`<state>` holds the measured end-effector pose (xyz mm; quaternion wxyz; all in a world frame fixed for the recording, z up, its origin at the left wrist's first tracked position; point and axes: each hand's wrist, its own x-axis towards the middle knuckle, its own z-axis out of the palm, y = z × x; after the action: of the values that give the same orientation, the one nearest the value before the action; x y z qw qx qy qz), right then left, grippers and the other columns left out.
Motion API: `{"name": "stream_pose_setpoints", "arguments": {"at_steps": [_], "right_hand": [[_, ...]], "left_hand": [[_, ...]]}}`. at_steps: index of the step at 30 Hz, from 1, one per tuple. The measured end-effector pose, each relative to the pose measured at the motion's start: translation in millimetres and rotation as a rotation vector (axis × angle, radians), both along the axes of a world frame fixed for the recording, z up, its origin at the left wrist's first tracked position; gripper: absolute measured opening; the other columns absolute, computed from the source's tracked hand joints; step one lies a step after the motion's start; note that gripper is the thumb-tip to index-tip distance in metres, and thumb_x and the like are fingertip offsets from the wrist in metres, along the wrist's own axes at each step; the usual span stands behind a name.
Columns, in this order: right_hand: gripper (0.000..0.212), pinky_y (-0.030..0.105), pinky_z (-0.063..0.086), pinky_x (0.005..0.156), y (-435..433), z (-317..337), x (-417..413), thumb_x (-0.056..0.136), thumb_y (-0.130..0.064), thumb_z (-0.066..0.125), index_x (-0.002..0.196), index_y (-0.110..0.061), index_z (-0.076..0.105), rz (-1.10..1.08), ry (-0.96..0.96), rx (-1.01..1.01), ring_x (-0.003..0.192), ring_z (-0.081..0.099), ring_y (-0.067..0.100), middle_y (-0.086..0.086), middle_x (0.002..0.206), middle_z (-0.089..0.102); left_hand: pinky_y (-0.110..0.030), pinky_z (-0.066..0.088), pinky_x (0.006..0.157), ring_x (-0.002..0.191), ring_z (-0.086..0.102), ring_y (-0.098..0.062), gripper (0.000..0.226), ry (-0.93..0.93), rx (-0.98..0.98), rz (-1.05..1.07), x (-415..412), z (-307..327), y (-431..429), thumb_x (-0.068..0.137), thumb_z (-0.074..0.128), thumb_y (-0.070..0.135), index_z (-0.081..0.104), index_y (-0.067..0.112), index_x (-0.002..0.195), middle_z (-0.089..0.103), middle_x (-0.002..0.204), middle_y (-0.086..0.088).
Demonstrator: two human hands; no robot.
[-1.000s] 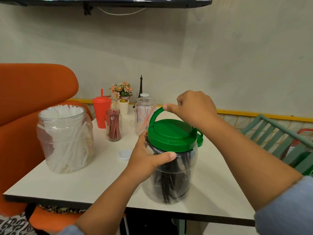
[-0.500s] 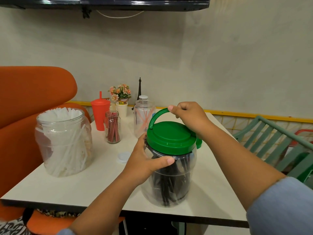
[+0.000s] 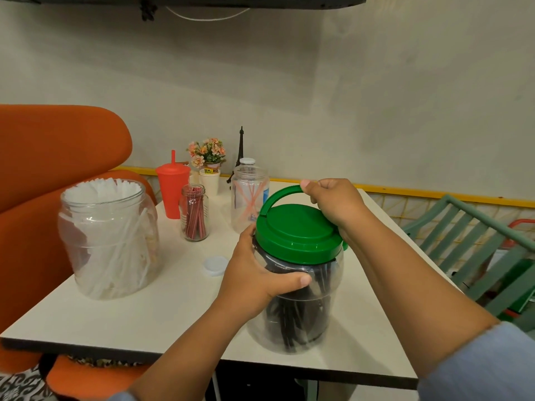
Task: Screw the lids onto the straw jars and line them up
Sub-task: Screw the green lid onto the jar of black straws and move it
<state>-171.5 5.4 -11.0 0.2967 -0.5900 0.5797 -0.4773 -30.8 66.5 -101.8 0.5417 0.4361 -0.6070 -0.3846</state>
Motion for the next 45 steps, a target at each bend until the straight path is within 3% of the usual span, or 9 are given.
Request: {"name": "stream_pose_setpoints", "arguments": {"at_steps": [7, 11, 16, 20, 25, 27, 37, 41, 45], "right_hand": [[0.037, 0.026, 0.034, 0.054, -2, 1, 0, 0.088, -0.037, 0.057, 0.058, -0.015, 0.049, -0.004, -0.010, 0.052, 0.061, 0.044, 0.014, 0.000, 0.065, 0.048], [0.033, 0.033, 0.044, 0.076, -2, 0, 0, 0.087, -0.034, 0.057, 0.060, -0.015, 0.054, -0.037, 0.006, 0.048, 0.081, 0.051, 0.024, 0.006, 0.078, 0.053], [0.025, 0.026, 0.041, 0.060, 0, -5, -1, 0.085, -0.004, 0.049, 0.071, -0.021, 0.060, 0.013, 0.001, 0.072, 0.070, 0.052, 0.018, 0.004, 0.082, 0.060], [0.012, 0.024, 0.046, 0.076, 18, -11, -4, 0.086, -0.019, 0.057, 0.092, -0.021, 0.067, 0.176, -0.016, 0.032, 0.092, 0.059, 0.016, -0.001, 0.097, 0.065], [0.101, 0.031, 0.033, 0.104, 39, -15, -23, 0.053, -0.057, 0.072, 0.141, -0.026, 0.033, 0.394, 0.364, 0.014, 0.128, 0.038, 0.014, -0.002, 0.145, 0.036], [0.112, 0.032, 0.028, 0.107, 43, -15, -24, 0.048, -0.057, 0.070, 0.145, -0.028, 0.022, 0.386, 0.477, 0.012, 0.135, 0.029, 0.017, -0.001, 0.151, 0.027], [0.104, 0.030, 0.033, 0.099, 43, -21, -16, 0.063, -0.044, 0.078, 0.146, -0.025, 0.020, 0.250, 0.510, -0.061, 0.132, 0.033, 0.021, 0.003, 0.148, 0.030], [0.099, 0.031, 0.032, 0.100, 45, -20, -16, 0.064, -0.042, 0.078, 0.145, -0.026, 0.023, 0.264, 0.490, -0.051, 0.132, 0.033, 0.020, 0.002, 0.147, 0.030], [0.097, 0.030, 0.033, 0.101, 50, -22, -19, 0.063, -0.040, 0.079, 0.144, -0.029, 0.025, 0.263, 0.395, -0.068, 0.131, 0.034, 0.019, 0.002, 0.148, 0.030]], "left_hand": [[0.009, 0.036, 0.062, 0.079, 0.043, 0.038, 0.089, 0.036, -0.005, -0.013, -1, 0, 1, 0.057, 0.086, 0.009, 0.031, 0.033, 0.123, 0.043, 0.107, 0.031], [0.008, 0.037, 0.064, 0.085, 0.047, 0.030, 0.087, 0.022, -0.010, -0.007, -1, 0, 0, 0.058, 0.085, 0.009, 0.030, 0.034, 0.120, 0.044, 0.106, 0.030], [0.010, 0.035, 0.063, 0.092, 0.042, 0.020, 0.087, -0.006, 0.000, -0.020, 2, 3, 2, 0.058, 0.087, 0.014, 0.028, 0.036, 0.119, 0.042, 0.106, 0.031], [0.011, 0.033, 0.063, 0.097, 0.041, 0.018, 0.093, -0.017, 0.013, -0.035, 3, 3, 2, 0.050, 0.087, 0.029, 0.028, 0.038, 0.120, 0.041, 0.108, 0.032], [0.007, 0.038, 0.063, 0.096, 0.046, 0.018, 0.092, -0.020, 0.022, -0.055, 4, 4, 2, 0.046, 0.081, 0.030, 0.028, 0.040, 0.120, 0.044, 0.108, 0.031], [0.008, 0.037, 0.062, 0.088, 0.049, 0.026, 0.091, -0.003, 0.008, -0.057, 3, 4, 2, 0.049, 0.086, 0.022, 0.030, 0.038, 0.120, 0.046, 0.107, 0.030], [0.005, 0.040, 0.066, 0.084, 0.050, 0.030, 0.077, 0.038, -0.025, -0.009, -3, -1, -1, 0.041, 0.082, 0.022, 0.042, 0.043, 0.103, 0.052, 0.105, 0.026], [0.004, 0.041, 0.070, 0.093, 0.052, 0.023, 0.096, 0.038, -0.023, -0.014, -2, -3, -2, 0.031, 0.084, 0.038, 0.037, 0.041, 0.115, 0.052, 0.110, 0.026], [0.006, 0.039, 0.067, 0.087, 0.050, 0.030, 0.083, 0.023, -0.028, -0.045, -3, 1, 4, 0.045, 0.085, 0.022, 0.038, 0.040, 0.111, 0.050, 0.110, 0.025]]}}
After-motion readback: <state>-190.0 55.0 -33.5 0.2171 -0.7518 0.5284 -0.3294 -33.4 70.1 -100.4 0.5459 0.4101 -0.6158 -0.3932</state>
